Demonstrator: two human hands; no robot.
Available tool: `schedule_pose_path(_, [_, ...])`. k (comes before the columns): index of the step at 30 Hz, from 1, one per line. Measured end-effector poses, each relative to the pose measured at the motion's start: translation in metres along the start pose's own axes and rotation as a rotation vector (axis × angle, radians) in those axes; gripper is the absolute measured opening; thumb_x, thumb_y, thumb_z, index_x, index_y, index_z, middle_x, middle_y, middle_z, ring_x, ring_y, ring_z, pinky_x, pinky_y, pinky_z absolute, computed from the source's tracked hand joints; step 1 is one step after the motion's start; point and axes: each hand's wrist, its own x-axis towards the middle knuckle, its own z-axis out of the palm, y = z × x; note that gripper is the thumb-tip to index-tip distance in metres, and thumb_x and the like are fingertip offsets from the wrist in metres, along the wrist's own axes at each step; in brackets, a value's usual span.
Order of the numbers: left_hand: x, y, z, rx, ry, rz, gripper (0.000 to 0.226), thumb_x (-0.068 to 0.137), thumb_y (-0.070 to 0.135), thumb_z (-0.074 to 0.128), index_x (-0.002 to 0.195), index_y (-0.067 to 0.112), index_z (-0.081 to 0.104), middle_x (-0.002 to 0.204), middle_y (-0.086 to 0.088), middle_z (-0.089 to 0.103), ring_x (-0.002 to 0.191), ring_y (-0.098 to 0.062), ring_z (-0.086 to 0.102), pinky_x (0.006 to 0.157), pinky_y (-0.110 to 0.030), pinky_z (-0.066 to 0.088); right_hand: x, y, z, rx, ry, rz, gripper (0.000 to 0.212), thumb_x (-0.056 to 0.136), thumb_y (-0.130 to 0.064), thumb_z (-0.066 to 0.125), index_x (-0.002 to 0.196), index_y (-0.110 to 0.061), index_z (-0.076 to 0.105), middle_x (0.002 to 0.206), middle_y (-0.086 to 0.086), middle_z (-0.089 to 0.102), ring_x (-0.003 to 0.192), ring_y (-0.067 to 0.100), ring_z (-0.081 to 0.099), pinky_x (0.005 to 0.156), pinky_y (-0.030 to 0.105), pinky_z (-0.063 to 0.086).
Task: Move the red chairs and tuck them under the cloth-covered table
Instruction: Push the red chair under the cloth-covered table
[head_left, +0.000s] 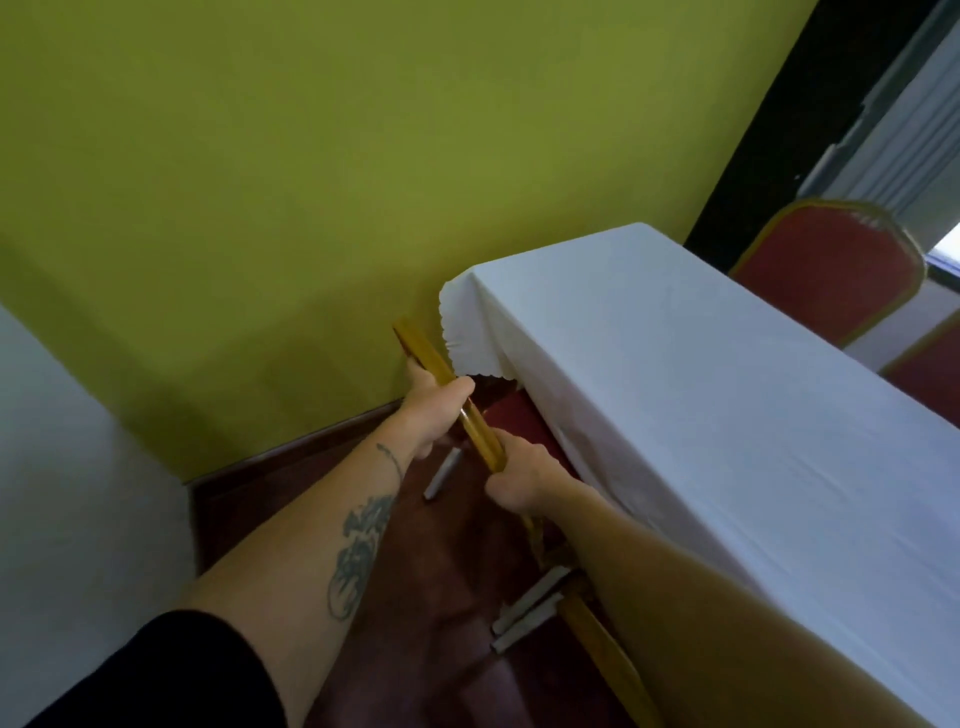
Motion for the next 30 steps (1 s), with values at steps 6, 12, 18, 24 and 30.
schedule_pose_path(6, [0.004, 0.001, 0.008, 0.022, 0.009, -0.03, 0.026, 0.076, 0.038, 0.064, 0.088, 0.017, 0.053, 0.085, -0.008, 0.056, 0.087, -0.031, 0.063, 0.081, -0.054, 0.061, -0.003, 0.026, 0.009, -0.027, 0.05, -0.018, 0.069, 0.098, -0.026, 0.059, 0.159, -0.025, 0.027, 0.103, 0.0, 0.053, 0.082, 0.016, 0.061, 0.067, 0.029, 0.053])
schedule_pose_path(12, [-0.015, -0.004, 0.028, 0.024, 0.028, -0.048, 0.02, 0.096, 0.032, 0.058, 0.094, 0.012, 0.058, 0.081, -0.005, 0.056, 0.082, -0.024, 0.057, 0.048, -0.028, 0.047, -0.035, 0.068, 0.013, -0.069, 0.019, 0.051, 0.045, 0.094, -0.032, 0.065, 0.136, -0.025, 0.051, 0.11, 0.001, 0.063, 0.094, 0.018, 0.066, 0.085, 0.04, 0.061])
schedule_pose_path(18, [-0.043, -0.037, 0.061, -0.125, -0.165, -0.281, 0.016, 0.093, 0.03, 0.059, 0.098, 0.014, 0.06, 0.099, -0.011, 0.064, 0.095, -0.026, 0.065, 0.075, -0.056, 0.063, -0.07, 0.097, 0.033, -0.312, -0.111, 0.175, 0.05, 0.081, -0.046, 0.069, 0.123, -0.021, 0.058, 0.117, 0.006, 0.061, 0.102, 0.027, 0.062, 0.084, 0.039, 0.055])
schedule_pose_path(24, [-0.049, -0.046, 0.071, -0.169, -0.152, -0.294, 0.034, 0.089, 0.033, 0.057, 0.115, 0.011, 0.059, 0.111, -0.015, 0.065, 0.1, -0.031, 0.066, 0.058, -0.047, 0.062, -0.07, 0.093, 0.029, -0.306, -0.01, 0.107, 0.02, 0.081, -0.024, 0.07, 0.07, -0.018, 0.055, 0.076, 0.0, 0.059, 0.065, 0.017, 0.059, 0.05, 0.028, 0.045])
schedule_pose_path(30, [-0.035, -0.042, 0.07, -0.145, -0.133, -0.28, 0.016, 0.086, 0.027, 0.054, 0.094, 0.013, 0.057, 0.104, -0.015, 0.063, 0.099, -0.034, 0.067, 0.059, -0.053, 0.063, -0.056, 0.098, 0.013, -0.24, 0.065, 0.107, 0.016, 0.078, -0.019, 0.074, 0.069, -0.014, 0.062, 0.075, 0.003, 0.062, 0.062, 0.02, 0.061, 0.047, 0.029, 0.044])
